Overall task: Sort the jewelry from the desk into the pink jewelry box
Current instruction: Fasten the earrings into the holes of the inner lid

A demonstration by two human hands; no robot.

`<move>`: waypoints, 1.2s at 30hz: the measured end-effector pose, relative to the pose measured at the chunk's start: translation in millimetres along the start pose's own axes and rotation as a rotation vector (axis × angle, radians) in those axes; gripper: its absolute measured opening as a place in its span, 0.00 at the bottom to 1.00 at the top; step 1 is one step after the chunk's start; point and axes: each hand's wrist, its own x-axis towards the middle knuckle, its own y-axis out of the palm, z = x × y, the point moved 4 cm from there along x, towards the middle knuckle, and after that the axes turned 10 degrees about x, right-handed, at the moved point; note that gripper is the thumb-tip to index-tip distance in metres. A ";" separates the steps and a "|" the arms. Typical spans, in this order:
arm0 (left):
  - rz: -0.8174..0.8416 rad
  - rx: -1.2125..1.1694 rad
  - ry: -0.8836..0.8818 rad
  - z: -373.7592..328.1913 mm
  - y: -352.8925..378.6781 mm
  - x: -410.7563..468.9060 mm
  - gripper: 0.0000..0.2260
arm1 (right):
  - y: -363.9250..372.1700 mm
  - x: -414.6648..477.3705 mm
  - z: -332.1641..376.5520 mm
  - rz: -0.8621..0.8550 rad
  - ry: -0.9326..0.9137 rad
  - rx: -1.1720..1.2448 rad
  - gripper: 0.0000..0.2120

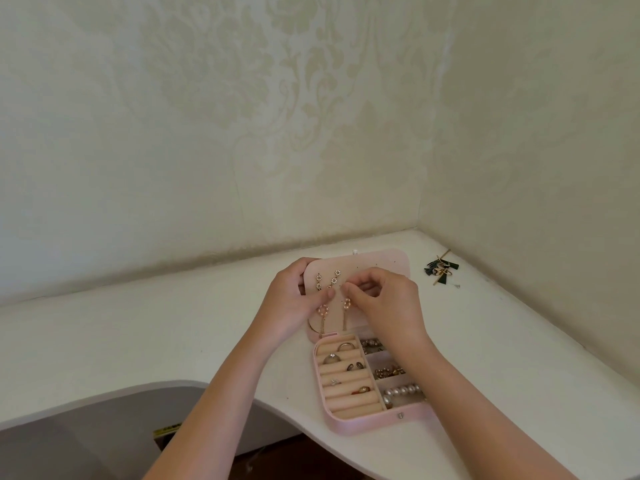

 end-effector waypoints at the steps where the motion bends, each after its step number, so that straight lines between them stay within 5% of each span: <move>1: 0.002 0.000 0.003 0.4 -0.2 -0.1 0.16 | 0.4 -0.5 1.2 -0.010 -0.016 -0.010 0.02; 15: 0.018 -0.023 0.019 -2.6 -0.2 -3.3 0.11 | 9.3 -7.6 11.6 0.032 -0.150 -0.146 0.04; 25: -0.002 -0.049 -0.020 -6.0 5.6 -3.2 0.17 | 0.5 -1.0 7.7 0.107 -0.245 -0.283 0.03; 31: -0.085 -0.010 -0.024 -5.6 8.6 -2.2 0.16 | -10.8 10.0 11.5 0.282 -0.238 -0.289 0.04; 36: -0.131 -0.030 -0.037 -8.0 12.0 -3.3 0.15 | -43.0 30.5 15.6 0.039 -0.349 -0.243 0.04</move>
